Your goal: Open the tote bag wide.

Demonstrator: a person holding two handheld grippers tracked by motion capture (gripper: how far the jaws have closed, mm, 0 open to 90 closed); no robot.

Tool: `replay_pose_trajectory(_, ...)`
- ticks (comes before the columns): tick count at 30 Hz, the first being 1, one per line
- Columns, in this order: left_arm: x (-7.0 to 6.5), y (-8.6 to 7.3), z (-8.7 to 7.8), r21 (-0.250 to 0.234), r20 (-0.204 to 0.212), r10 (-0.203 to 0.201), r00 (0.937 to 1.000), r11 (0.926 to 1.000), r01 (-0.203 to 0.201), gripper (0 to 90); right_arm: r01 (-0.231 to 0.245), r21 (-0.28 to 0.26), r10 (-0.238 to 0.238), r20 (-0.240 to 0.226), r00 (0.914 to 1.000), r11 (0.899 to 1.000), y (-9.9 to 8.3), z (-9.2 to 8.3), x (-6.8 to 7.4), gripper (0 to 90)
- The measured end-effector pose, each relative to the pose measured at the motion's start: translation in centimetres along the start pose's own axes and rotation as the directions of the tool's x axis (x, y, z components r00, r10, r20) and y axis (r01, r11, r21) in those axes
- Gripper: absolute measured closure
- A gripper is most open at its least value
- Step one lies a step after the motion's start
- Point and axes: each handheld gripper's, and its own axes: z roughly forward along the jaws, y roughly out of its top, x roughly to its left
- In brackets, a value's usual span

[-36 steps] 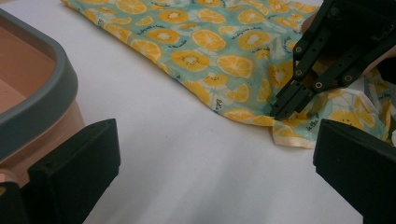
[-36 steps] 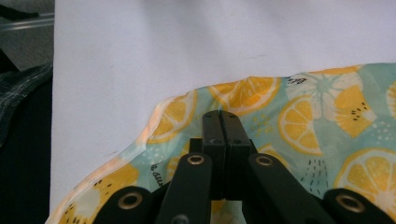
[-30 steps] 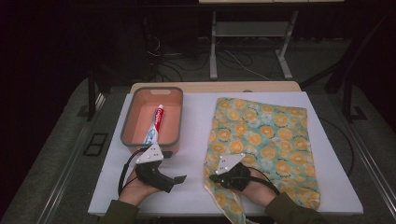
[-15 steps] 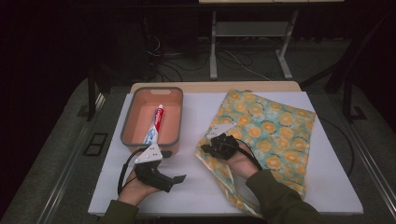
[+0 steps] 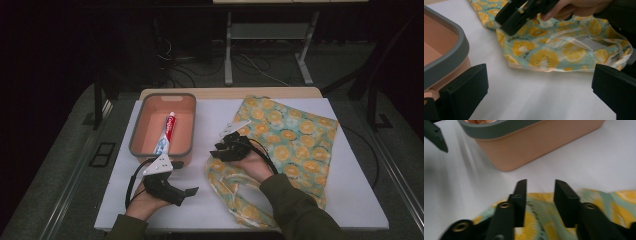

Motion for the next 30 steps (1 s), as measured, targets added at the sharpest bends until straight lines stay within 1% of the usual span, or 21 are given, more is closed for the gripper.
replay_pose_trajectory(1,0.0,0.0,0.0,0.000,0.000,0.000,1.0000,1.0000,0.000,0.0,0.004,-0.005,-0.004,-0.018,0.9998,1.000,-0.2,-0.6,0.0,52.4)
replay_pose_trajectory(3,0.0,0.0,0.1,0.003,0.001,0.001,1.0000,1.0000,-0.001,0.0,0.011,0.001,-0.011,-0.019,0.9998,1.000,-0.7,-1.8,0.0,46.8)
replay_pose_trajectory(5,-0.1,0.0,0.2,0.003,0.002,-0.001,1.0000,1.0000,0.001,0.0,0.028,0.003,-0.028,-0.031,0.9991,1.000,-1.4,-3.1,0.0,45.2)
replay_pose_trajectory(9,-0.1,0.0,0.2,0.003,0.001,0.000,1.0000,1.0000,0.000,0.0,0.048,0.011,-0.047,-0.028,0.9985,0.999,-3.0,-5.7,-0.1,42.5)
replay_pose_trajectory(10,-0.1,0.0,0.2,0.003,0.001,0.000,1.0000,1.0000,0.000,0.0,0.051,0.016,-0.051,-0.028,0.9983,0.999,-3.5,-6.2,-0.2,41.8)
replay_pose_trajectory(11,-0.1,0.0,0.2,0.004,0.001,-0.001,1.0000,1.0000,0.001,0.0,0.051,0.016,-0.051,-0.028,0.9983,0.999,-3.5,-6.2,-0.2,41.8)
replay_pose_trajectory(12,-0.1,0.0,0.2,0.003,0.001,-0.001,1.0000,1.0000,0.001,0.0,0.053,0.029,-0.052,-0.022,0.9984,0.998,-4.5,-7.2,-0.3,40.3)
replay_pose_trajectory(14,-0.1,0.0,0.3,0.002,0.002,-0.001,1.0000,1.0000,0.001,0.0,0.056,0.042,-0.055,-0.029,0.9981,0.998,-5.5,-8.1,-0.4,39.6)
replay_pose_trajectory(15,-0.1,0.0,0.3,0.002,0.002,0.000,1.0000,1.0000,0.000,0.0,0.056,0.042,-0.055,-0.029,0.9981,0.998,-5.5,-8.1,-0.4,39.6)
replay_pose_trajectory(16,-0.1,0.0,0.3,0.001,0.002,0.000,1.0000,1.0000,0.000,0.0,0.073,0.056,-0.072,-0.023,0.9971,0.996,-6.5,-8.8,-0.3,39.3)
replay_pose_trajectory(18,-0.2,0.0,0.2,0.000,0.003,0.000,1.0000,1.0000,0.000,0.0,0.085,0.074,-0.083,-0.031,0.9961,0.994,-7.7,-9.5,-0.2,39.3)
replay_pose_trajectory(19,-0.2,0.0,0.3,-0.001,0.002,0.000,1.0000,1.0000,0.000,0.0,0.092,0.085,-0.090,-0.027,0.9956,0.992,-8.2,-9.8,-0.2,39.4)
replay_pose_trajectory(20,-0.2,0.0,0.3,-0.001,0.002,0.000,1.0000,1.0000,0.000,0.0,0.092,0.085,-0.090,-0.027,0.9956,0.992,-8.2,-9.8,-0.2,39.4)
replay_pose_trajectory(21,-0.2,0.0,0.3,-0.001,0.003,-0.001,1.0000,1.0000,0.001,0.0,0.094,0.105,-0.091,-0.029,0.9954,0.990,-9.4,-10.4,-0.2,39.4)
replay_pose_trajectory(24,-0.1,0.0,0.2,-0.002,0.002,0.000,1.0000,1.0000,0.000,0.0,0.085,0.129,-0.081,-0.035,0.9961,0.988,-11.2,-10.9,-0.2,40.0)
replay_pose_trajectory(25,-0.1,0.0,0.2,-0.002,0.003,0.001,1.0000,1.0000,-0.001,0.0,0.085,0.129,-0.081,-0.035,0.9961,0.988,-11.2,-10.9,-0.2,40.0)
replay_pose_trajectory(26,-0.1,0.0,0.2,-0.002,0.002,0.000,1.0000,1.0000,0.000,0.0,0.091,0.142,-0.086,-0.037,0.9956,0.986,-12.1,-10.9,-0.2,40.7)
replay_pose_trajectory(28,-0.1,-0.1,0.3,0.000,0.001,-0.001,1.0000,1.0000,0.001,0.0,0.096,0.145,-0.091,-0.043,0.9949,0.985,-12.5,-10.8,-0.1,41.4)
replay_pose_trajectory(29,-0.1,-0.1,0.3,0.000,0.001,-0.001,1.0000,1.0000,0.001,0.0,0.109,0.159,-0.104,-0.039,0.9938,0.981,-12.8,-10.6,-0.1,42.5)
replay_pose_trajectory(30,-0.1,-0.1,0.3,-0.001,0.000,-0.001,1.0000,1.0000,0.001,0.0,0.109,0.159,-0.104,-0.039,0.9938,0.981,-12.8,-10.6,-0.1,42.5)
